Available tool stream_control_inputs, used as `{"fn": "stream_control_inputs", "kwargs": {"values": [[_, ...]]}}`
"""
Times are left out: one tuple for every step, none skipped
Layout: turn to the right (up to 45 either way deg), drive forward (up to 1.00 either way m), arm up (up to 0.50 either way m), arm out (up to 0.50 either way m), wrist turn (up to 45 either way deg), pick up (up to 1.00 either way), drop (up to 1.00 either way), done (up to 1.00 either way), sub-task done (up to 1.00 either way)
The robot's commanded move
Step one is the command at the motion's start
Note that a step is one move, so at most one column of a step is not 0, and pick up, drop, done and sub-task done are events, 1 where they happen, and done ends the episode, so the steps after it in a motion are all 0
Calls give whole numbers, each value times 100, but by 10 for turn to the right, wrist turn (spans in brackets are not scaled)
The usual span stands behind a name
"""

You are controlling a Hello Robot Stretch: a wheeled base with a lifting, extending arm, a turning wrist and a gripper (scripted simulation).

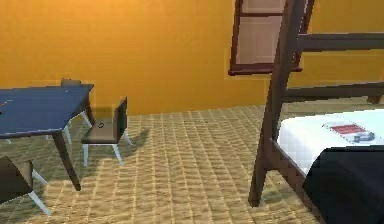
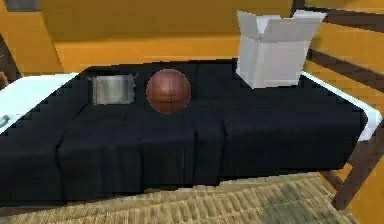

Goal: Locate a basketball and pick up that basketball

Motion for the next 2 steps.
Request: {"fn": "stream_control_inputs", "kwargs": {"values": [[450, 0, 0, 0, 0, 0, 0, 0, 0], [90, 0, 0, 0, 0, 0, 0, 0, 0]]}}
